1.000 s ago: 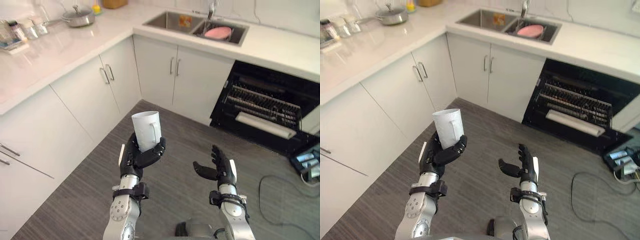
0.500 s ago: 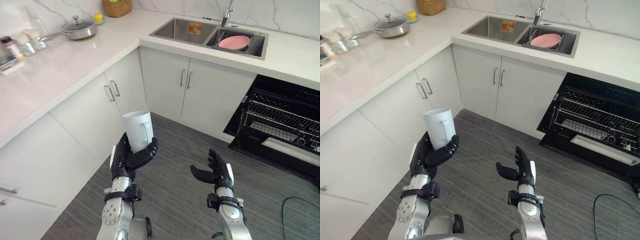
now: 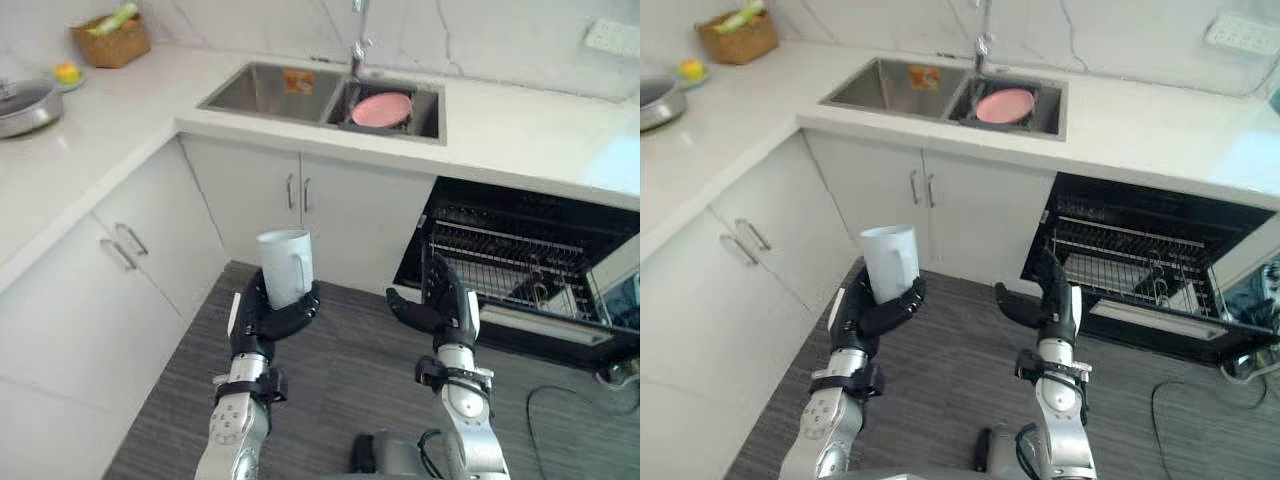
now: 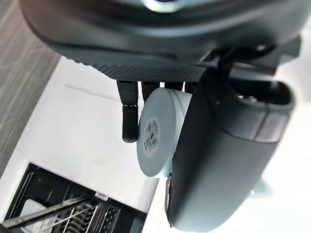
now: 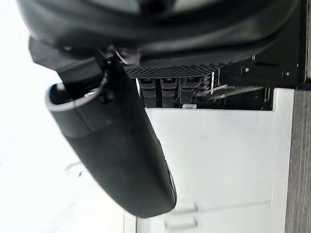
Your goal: Walk over to the sink, pick up the cup, carry it to the dishwasher, place the cup inside the dishwasher, then close the dishwasher door
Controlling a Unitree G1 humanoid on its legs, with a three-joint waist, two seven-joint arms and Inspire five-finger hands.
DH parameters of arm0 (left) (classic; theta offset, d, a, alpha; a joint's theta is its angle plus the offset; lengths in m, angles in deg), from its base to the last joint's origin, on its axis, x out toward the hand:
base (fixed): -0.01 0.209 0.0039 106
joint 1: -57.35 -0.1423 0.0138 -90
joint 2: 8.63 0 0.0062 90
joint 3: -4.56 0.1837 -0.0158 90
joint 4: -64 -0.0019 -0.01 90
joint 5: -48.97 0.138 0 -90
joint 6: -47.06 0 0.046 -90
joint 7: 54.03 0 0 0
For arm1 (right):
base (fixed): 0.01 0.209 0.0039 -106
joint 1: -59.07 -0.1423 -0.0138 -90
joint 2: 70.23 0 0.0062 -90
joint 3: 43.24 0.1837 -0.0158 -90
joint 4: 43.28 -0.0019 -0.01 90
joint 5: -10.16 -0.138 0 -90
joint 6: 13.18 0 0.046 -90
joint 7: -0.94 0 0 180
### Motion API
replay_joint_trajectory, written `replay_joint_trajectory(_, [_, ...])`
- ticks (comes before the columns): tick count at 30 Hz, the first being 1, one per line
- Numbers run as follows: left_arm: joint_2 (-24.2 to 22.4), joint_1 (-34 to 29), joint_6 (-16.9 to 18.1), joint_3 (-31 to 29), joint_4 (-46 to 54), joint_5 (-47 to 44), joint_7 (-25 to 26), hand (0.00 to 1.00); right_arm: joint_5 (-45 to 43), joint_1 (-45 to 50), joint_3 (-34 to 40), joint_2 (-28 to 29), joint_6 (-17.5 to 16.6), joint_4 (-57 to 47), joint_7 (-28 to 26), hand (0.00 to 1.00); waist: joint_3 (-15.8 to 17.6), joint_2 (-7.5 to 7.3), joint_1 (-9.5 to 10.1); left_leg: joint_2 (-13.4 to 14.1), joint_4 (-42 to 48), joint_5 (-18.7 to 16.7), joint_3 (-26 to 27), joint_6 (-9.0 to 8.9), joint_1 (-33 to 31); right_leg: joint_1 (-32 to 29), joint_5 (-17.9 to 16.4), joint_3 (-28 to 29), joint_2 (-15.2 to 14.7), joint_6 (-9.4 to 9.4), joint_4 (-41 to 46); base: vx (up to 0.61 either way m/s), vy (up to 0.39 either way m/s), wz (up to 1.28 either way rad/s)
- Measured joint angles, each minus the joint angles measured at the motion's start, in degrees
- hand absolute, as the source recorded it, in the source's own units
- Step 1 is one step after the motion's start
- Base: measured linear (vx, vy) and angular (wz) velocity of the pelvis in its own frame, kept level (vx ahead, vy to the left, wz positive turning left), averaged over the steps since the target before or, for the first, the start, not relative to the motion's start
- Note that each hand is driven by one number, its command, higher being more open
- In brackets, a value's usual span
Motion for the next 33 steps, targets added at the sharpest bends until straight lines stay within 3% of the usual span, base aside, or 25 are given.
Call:
replay_joint_trajectory(1, [-0.6, -0.1, 0.0, 0.0, 0.1, 0.1, -0.1, 0.3, -1.0, 1.5, -0.2, 0.2, 0.0, -2.0, -0.1, 0.9, 0.7, 0.22, 0.09, 1.6, 6.8, 2.2, -1.1, 0.67, -0.6, 3.6, -0.2, 0.0, 1.0, -0.14, -1.7, 0.41, -0.155, -0.29])
replay_joint_trajectory(2, [-0.9, -0.5, 0.0, 0.2, 0.4, 0.2, -0.1, 0.3, -1.5, 3.6, -0.8, 0.7, 0.0, -6.0, -0.2, 0.9, 0.9, 0.23, 0.43, 3.3, 18.2, 6.9, -3.1, 1.71, -3.9, 7.9, -0.7, 0.9, 1.7, -0.45, -4.5, 0.37, -0.125, -0.35])
replay_joint_trajectory(4, [-0.9, -1.8, 0.3, 0.3, 2.6, 0.6, -0.4, 0.3, -1.8, 4.6, -2.0, 0.7, -0.9, -11.9, -0.4, 0.9, 1.1, 0.73, 0.8, 4.9, 30.8, 5.0, -4.5, 2.06, -10.7, 12.1, -1.7, 3.0, 2.4, 0.09, -8.3, 0.25, -0.024, -0.5])
replay_joint_trajectory(5, [-1.0, -2.5, 0.4, 0.3, 3.5, 0.6, -0.5, 0.3, -2.7, 4.6, -2.5, 0.7, -1.8, -13.9, -0.6, 0.9, 1.1, 0.84, 1.1, 5.1, 32.8, 3.4, -4.6, 2.5, -13.8, 13.2, -1.8, 3.8, 2.5, 0.08, -9.1, 0.24, 0.044, -0.58])
replay_joint_trajectory(7, [-1.0, -3.8, 0.7, 0.2, 4.5, 0.6, -0.6, 0.3, -3.6, 4.5, -2.7, 0.8, -2.8, -16.1, -0.9, 0.9, 1.1, 0.81, 3.02, 4.3, 28.7, -0.1, -4.7, 5.2, -18.6, 15.9, -3.1, 7.0, 2.4, 0.48, -10.5, 0.22, 0.115, -0.63])
replay_joint_trajectory(11, [-1.1, -6.6, 0.7, -0.8, 4.5, 0.6, -0.5, 0.3, -4.5, 4.5, -3.4, 0.2, -2.9, -15.7, -1.1, 0.9, 1.0, 0.78, 3.84, -1.2, 10.4, -0.4, -9.6, 5.16, -21.8, 17.9, -5.8, 10.9, -0.1, 3.87, -10.0, 0.23, 0.263, -0.48])
replay_joint_trajectory(12, [-1.1, -6.9, 0.7, -1.0, 4.6, 0.6, -0.5, 0.3, -5.5, 4.5, -3.7, -0.5, -2.9, -15.6, -1.1, 0.9, 1.0, 0.9, 4.06, -3.0, 3.8, 2.0, -11.9, 4.64, -22.0, 17.6, -6.9, 12.2, -1.0, 5.33, -9.0, 0.27, 0.363, -0.59])
replay_joint_trajectory(13, [-1.1, -7.3, 0.7, -1.2, 4.5, 0.6, -0.4, 0.3, -5.8, 4.5, -4.0, -1.0, -3.0, -14.5, -1.5, 0.9, 0.6, 0.86, 4.71, -4.8, 2.5, 8.2, -11.9, 4.65, -20.8, 17.6, -8.1, 14.1, -2.2, 7.06, -8.0, 0.28, 0.373, -0.56])
replay_joint_trajectory(17, [-0.3, -5.9, 0.7, -2.0, 4.6, 0.6, -0.1, 0.3, -5.9, 4.6, -5.2, 0.5, -2.2, -13.2, -2.8, 0.9, 0.1, -2.41, 4.51, -7.7, 6.4, 4.5, -8.8, 9.01, -22.0, 18.0, -7.4, 15.6, -6.2, 9.57, -9.9, 0.28, 0.314, -0.25])
replay_joint_trajectory(19, [0.1, -5.7, 0.6, -1.6, 4.6, 0.8, -0.1, 0.3, -5.9, 4.5, -5.4, 1.2, -2.2, -13.2, -3.7, 0.9, 0.3, -2.9, 4.52, -8.8, 5.8, 2.6, -7.0, 9.58, -19.9, 16.3, -7.0, 16.6, -7.7, 10.31, -4.7, 0.27, 0.274, -0.34])
replay_joint_trajectory(21, [1.4, -5.3, 0.6, -1.4, 4.5, 1.1, -0.1, 0.3, -5.7, 4.0, -5.3, 1.5, -2.2, -11.9, -4.3, 0.9, 0.9, -3.86, 4.48, -9.9, 3.5, 1.3, -3.8, 10.81, -14.9, 10.6, -4.5, 17.7, -9.9, 12.44, 9.2, 0.2, 0.164, -0.53])
replay_joint_trajectory(23, [2.2, -5.3, 0.6, -1.4, 4.5, 1.2, -0.1, 0.3, -5.7, 3.3, -5.3, 1.5, -2.2, -9.6, -4.4, 0.9, 1.0, -3.73, 3.79, -9.7, 1.7, 0.8, -2.5, 10.94, -12.0, 8.4, -3.9, 15.3, -11.0, 11.33, 14.7, 0.15, 0.067, -0.46])
replay_joint_trajectory(25, [2.6, -4.8, 0.9, -1.4, 4.4, 1.2, 0.0, 0.3, -5.7, 1.9, -5.3, 1.5, -2.2, -6.8, -4.7, 0.9, 1.1, -3.61, 3.19, -8.1, 0.4, 0.0, -0.6, 9.92, -9.9, 4.4, -5.7, 10.7, -10.9, 8.42, 16.6, 0.14, -0.037, -0.55])
replay_joint_trajectory(27, [2.7, -3.9, 1.2, -1.6, 3.1, 1.2, 0.1, 0.3, -5.7, 0.2, -5.3, 1.5, -2.2, -4.4, -4.9, 0.9, 1.1, -3.67, 2.84, -6.2, 0.5, -0.8, 1.6, 8.22, -8.7, 1.5, -6.2, 3.5, -10.7, 7.02, 11.7, 0.14, -0.116, -0.67])
replay_joint_trajectory(28, [2.9, -3.3, 1.4, -1.8, 1.7, 1.2, 0.1, 0.3, -5.8, -0.7, -5.3, 1.5, -2.2, -3.1, -5.0, 0.9, 0.8, -4.16, 2.66, -6.1, 0.7, -1.2, 2.6, 7.5, -8.2, 1.4, -4.3, 0.3, -10.3, 5.93, 6.1, 0.2, -0.164, -0.54])
replay_joint_trajectory(29, [3.0, -2.2, 1.4, -2.0, -0.6, 1.3, 0.0, 0.3, -5.8, -1.6, -5.2, 1.3, -2.2, -2.2, -5.1, 0.9, 0.6, -4.06, 2.03, -5.9, 1.4, -1.9, 2.1, 6.45, -8.1, 2.0, -3.3, -0.6, -9.5, 6.26, 3.1, 0.24, -0.157, -0.43])
replay_joint_trajectory(30, [1.8, -1.1, 0.9, -1.8, -3.6, 1.3, 0.1, 0.3, -5.8, -2.2, -4.6, -0.1, -2.2, -0.9, -5.0, 0.9, 0.5, -1.37, 1.68, -4.5, 0.6, -1.7, 0.4, 6.2, -7.7, 3.5, -2.3, -0.8, -6.9, 5.46, -0.1, 0.25, -0.122, -0.52])
replay_joint_trajectory(31, [0.7, -1.2, 0.9, -1.8, -4.7, 1.3, 0.0, 0.3, -5.9, -2.0, -4.5, -1.1, -2.2, -0.7, -5.0, 0.9, 0.5, 0.13, 1.67, -3.7, -1.0, -1.3, -1.1, 5.64, -6.9, 4.2, -1.7, -0.3, -4.8, 4.95, -2.3, 0.22, -0.085, -0.52])
replay_joint_trajectory(33, [0.0, -1.0, 0.8, -1.9, -5.0, 1.3, -0.1, 0.3, -6.0, -1.3, -3.5, -1.2, -2.2, -0.7, -5.0, 0.9, 0.5, 0.62, 1.13, -2.5, -2.0, -0.6, -1.5, 4.77, -5.6, 5.6, -1.8, -0.1, -2.8, 4.8, -4.0, 0.22, -0.102, -0.35])
